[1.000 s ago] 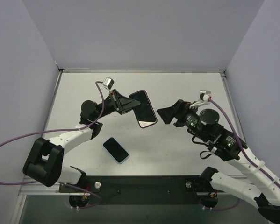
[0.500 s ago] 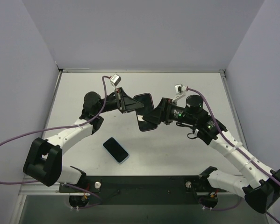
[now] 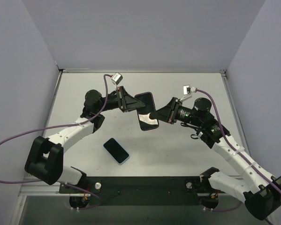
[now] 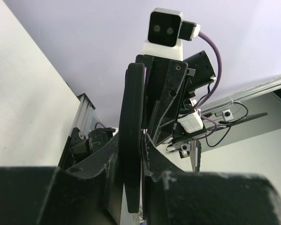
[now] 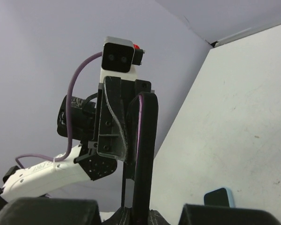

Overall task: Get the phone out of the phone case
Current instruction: Remove the phone case from the phone.

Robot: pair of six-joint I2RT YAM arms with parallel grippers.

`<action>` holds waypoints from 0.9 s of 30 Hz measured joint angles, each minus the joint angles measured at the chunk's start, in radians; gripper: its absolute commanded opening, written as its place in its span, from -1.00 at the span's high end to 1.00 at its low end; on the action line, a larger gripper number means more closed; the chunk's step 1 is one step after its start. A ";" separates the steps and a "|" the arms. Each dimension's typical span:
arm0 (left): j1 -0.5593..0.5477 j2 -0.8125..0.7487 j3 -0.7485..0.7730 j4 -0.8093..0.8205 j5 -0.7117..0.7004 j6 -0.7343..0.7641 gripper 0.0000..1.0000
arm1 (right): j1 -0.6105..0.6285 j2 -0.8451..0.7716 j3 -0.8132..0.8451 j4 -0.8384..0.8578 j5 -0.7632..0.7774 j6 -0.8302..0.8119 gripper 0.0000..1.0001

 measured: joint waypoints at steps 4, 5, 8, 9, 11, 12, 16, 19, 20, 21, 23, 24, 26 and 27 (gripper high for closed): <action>0.007 0.022 0.011 0.010 0.001 -0.017 1.00 | -0.029 0.035 -0.011 0.064 -0.058 0.049 1.00; 0.011 0.028 0.014 0.010 0.001 -0.020 1.00 | -0.033 0.048 -0.013 0.084 -0.065 0.064 1.00; 0.024 0.045 0.019 0.016 -0.010 -0.028 0.61 | -0.039 0.076 -0.039 0.162 -0.063 0.122 1.00; 0.026 0.050 0.019 0.018 -0.017 -0.031 0.43 | -0.039 0.079 -0.059 0.199 -0.054 0.151 1.00; 0.026 0.056 0.013 0.026 -0.047 -0.037 0.06 | -0.037 0.079 -0.111 0.295 -0.020 0.217 1.00; 0.025 0.056 0.002 0.037 -0.073 -0.043 -0.20 | -0.034 0.079 -0.142 0.351 0.007 0.255 1.00; 0.014 0.004 -0.085 0.017 -0.160 -0.017 -0.71 | -0.039 0.080 -0.288 0.523 0.124 0.394 1.00; 0.010 -0.087 -0.193 -0.029 -0.234 0.002 -0.78 | -0.068 0.087 -0.354 0.568 0.206 0.457 1.00; 0.007 -0.117 -0.228 -0.030 -0.254 0.003 -0.78 | -0.078 0.090 -0.365 0.571 0.233 0.471 1.00; 0.003 -0.140 -0.256 -0.029 -0.267 0.002 -0.78 | -0.086 0.092 -0.372 0.572 0.259 0.481 1.00; -0.009 -0.171 -0.297 -0.025 -0.286 -0.002 -0.75 | -0.099 0.092 -0.373 0.581 0.303 0.495 1.00; -0.016 -0.173 -0.309 -0.019 -0.293 -0.006 -0.70 | -0.099 0.092 -0.373 0.594 0.316 0.499 1.00; -0.034 -0.166 -0.332 -0.002 -0.310 -0.019 -0.63 | -0.099 0.094 -0.373 0.628 0.328 0.509 1.00; -0.045 -0.155 -0.345 0.018 -0.317 -0.029 -0.61 | -0.099 0.098 -0.373 0.645 0.332 0.515 1.00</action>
